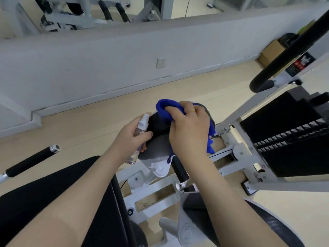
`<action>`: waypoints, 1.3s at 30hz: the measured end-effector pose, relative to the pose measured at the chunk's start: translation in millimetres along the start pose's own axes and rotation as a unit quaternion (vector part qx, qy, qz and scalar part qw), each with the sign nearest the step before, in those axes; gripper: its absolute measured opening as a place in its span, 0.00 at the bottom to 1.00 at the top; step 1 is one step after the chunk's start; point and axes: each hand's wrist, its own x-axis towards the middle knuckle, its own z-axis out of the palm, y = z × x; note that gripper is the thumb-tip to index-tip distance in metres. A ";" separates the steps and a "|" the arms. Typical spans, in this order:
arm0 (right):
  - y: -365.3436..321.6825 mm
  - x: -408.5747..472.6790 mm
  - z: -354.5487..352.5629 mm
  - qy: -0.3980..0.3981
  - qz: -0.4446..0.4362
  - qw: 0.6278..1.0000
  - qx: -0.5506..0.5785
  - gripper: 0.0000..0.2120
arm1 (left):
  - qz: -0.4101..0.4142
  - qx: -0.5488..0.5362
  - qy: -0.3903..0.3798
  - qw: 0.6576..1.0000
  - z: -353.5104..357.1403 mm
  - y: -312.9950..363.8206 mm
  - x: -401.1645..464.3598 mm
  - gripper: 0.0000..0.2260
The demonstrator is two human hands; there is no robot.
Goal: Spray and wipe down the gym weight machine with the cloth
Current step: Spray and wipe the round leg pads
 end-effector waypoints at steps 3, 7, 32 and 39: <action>54.1 21.3 -20.0 -0.115 0.170 0.977 0.059 0.22 | 0.016 0.082 0.015 0.996 4.5 0.7 -4.7 0.22; 113.7 3.3 -11.7 -0.195 0.423 0.858 0.218 0.18 | 0.026 0.101 0.027 0.994 6.9 4.5 -3.8 0.23; 157.0 -0.2 21.3 -0.174 0.444 0.711 0.516 0.16 | -0.004 0.114 0.127 0.985 21.9 4.6 -11.9 0.27; 144.1 -31.4 54.9 -0.282 0.575 0.667 0.381 0.14 | 0.005 0.135 0.118 0.984 25.5 8.4 -11.6 0.27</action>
